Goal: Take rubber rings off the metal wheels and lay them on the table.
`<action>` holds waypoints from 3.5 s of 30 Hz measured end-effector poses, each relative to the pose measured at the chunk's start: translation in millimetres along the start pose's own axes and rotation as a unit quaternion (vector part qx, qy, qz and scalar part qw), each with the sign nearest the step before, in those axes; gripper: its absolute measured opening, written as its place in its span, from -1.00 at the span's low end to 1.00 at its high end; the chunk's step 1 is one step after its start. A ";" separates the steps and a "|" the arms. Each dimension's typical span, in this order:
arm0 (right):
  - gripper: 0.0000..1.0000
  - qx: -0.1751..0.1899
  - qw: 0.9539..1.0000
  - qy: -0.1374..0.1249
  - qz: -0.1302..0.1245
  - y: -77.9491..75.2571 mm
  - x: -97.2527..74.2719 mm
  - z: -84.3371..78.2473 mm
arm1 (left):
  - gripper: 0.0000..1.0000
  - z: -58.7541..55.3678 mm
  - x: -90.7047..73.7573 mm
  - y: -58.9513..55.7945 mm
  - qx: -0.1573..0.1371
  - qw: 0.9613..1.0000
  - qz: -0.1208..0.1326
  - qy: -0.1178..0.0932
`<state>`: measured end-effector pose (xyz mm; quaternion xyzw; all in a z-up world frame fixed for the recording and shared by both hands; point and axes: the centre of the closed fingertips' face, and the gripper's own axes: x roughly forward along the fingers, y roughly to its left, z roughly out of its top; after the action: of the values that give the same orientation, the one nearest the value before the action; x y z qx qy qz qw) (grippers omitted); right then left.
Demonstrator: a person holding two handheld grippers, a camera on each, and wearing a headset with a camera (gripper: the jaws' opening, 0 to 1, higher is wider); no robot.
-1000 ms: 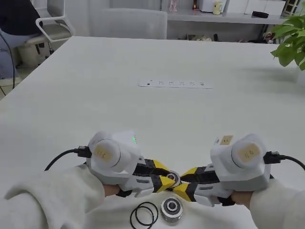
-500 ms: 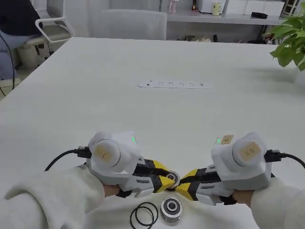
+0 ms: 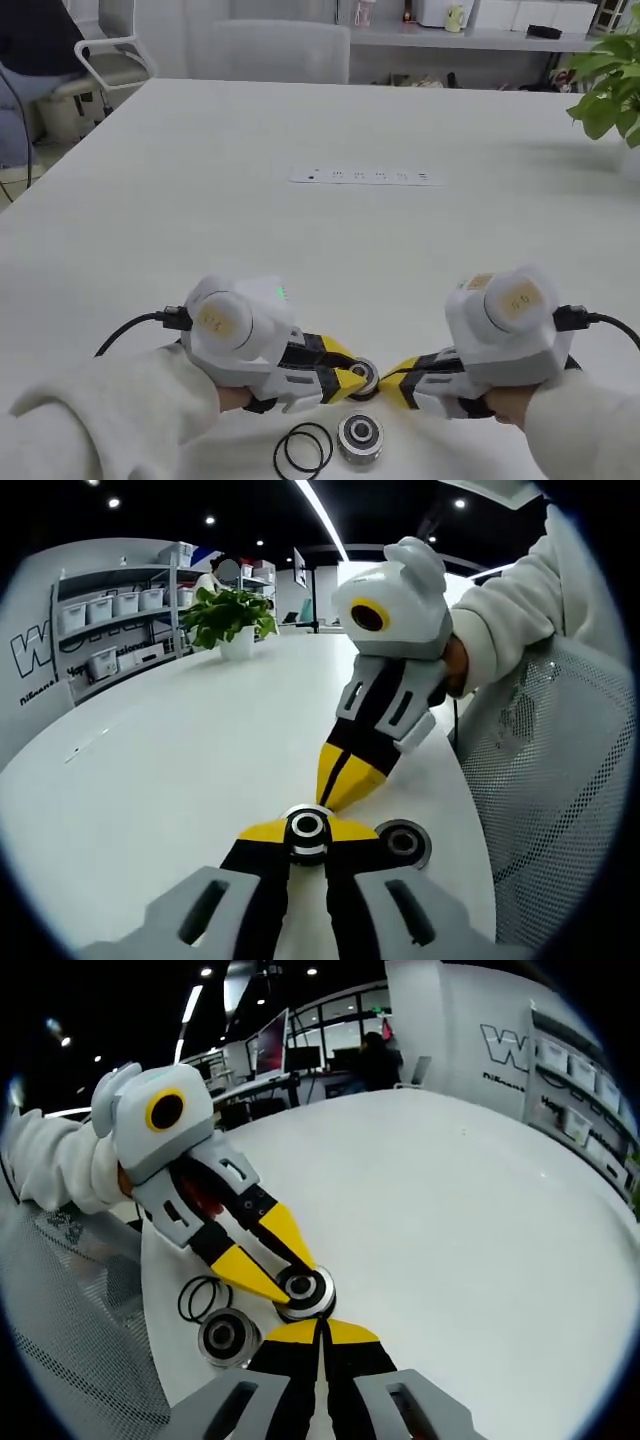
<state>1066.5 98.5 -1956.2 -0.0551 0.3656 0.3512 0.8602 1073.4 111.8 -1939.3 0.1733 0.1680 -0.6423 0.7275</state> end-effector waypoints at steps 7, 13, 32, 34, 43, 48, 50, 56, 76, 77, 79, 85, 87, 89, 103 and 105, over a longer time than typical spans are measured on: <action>-1.00 0.077 0.997 -0.019 0.009 -3.3 -3.1 2.9 | -0.86 -0.3 0.0 0.4 0.000 1.000 0.001 0.000; -1.00 0.103 0.994 -0.030 0.017 -1.8 -4.2 4.9 | -0.86 0.0 0.0 0.1 -0.001 1.000 0.001 -0.001; -1.00 0.133 0.990 -0.039 0.028 5.2 -5.1 13.2 | -0.85 0.5 -0.6 -0.1 0.005 1.000 0.004 -0.007; -1.00 0.133 0.990 -0.039 0.029 5.4 -5.1 13.6 | -0.85 0.6 -0.5 -0.3 0.004 1.000 0.004 -0.007; -1.00 0.134 0.990 -0.038 0.032 6.6 -5.4 14.9 | -0.85 1.0 -0.5 -0.8 0.001 1.000 0.004 -0.010; -1.00 0.131 0.990 -0.038 0.033 7.4 -5.4 15.2 | -0.85 0.8 -0.4 -0.8 0.001 1.000 0.004 -0.011; -1.00 0.131 0.990 -0.038 0.034 7.8 -5.4 15.2 | -0.85 0.8 -0.4 -1.0 0.001 1.000 0.004 -0.012; -1.00 0.130 0.990 -0.038 0.037 8.8 -5.4 15.8 | -0.85 1.0 -0.3 -1.2 0.000 1.000 0.003 -0.013; -1.00 0.131 0.989 -0.048 0.050 15.1 -4.6 20.4 | -0.85 0.9 -0.6 -1.5 -0.001 1.000 0.002 -0.015; -1.00 0.133 0.989 -0.048 0.049 13.8 -4.6 19.3 | -0.85 0.9 -0.5 -1.5 -0.002 1.000 0.002 -0.015; -1.00 0.136 0.989 -0.047 0.048 12.8 -5.0 18.7 | -0.85 1.0 -0.5 -1.6 -0.005 1.000 0.003 -0.015; -1.00 0.133 0.989 -0.044 0.043 12.2 -5.0 17.8 | -0.83 1.0 -0.5 -1.4 -0.016 1.000 0.003 -0.014; -1.00 0.133 0.989 -0.043 0.042 11.9 -4.9 17.4 | -0.76 1.1 -0.4 -4.6 -0.017 1.000 -0.006 -0.011; -1.00 0.135 0.989 -0.043 0.043 11.7 -5.1 17.5 | -0.72 1.8 0.2 -6.3 -0.005 1.000 -0.007 -0.003; -1.00 0.158 0.985 -0.051 0.038 4.0 -7.6 18.7 | -0.63 2.0 -1.9 -8.2 -0.018 1.000 -0.020 0.017; -1.00 0.157 0.986 -0.052 0.037 4.6 -8.0 19.3 | -0.61 5.3 -4.4 -7.4 -0.015 1.000 -0.020 0.015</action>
<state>1071.1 104.2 -1936.1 0.1123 0.3729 0.3238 0.8623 1065.6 112.3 -1932.8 0.1685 0.1914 -0.6515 0.7145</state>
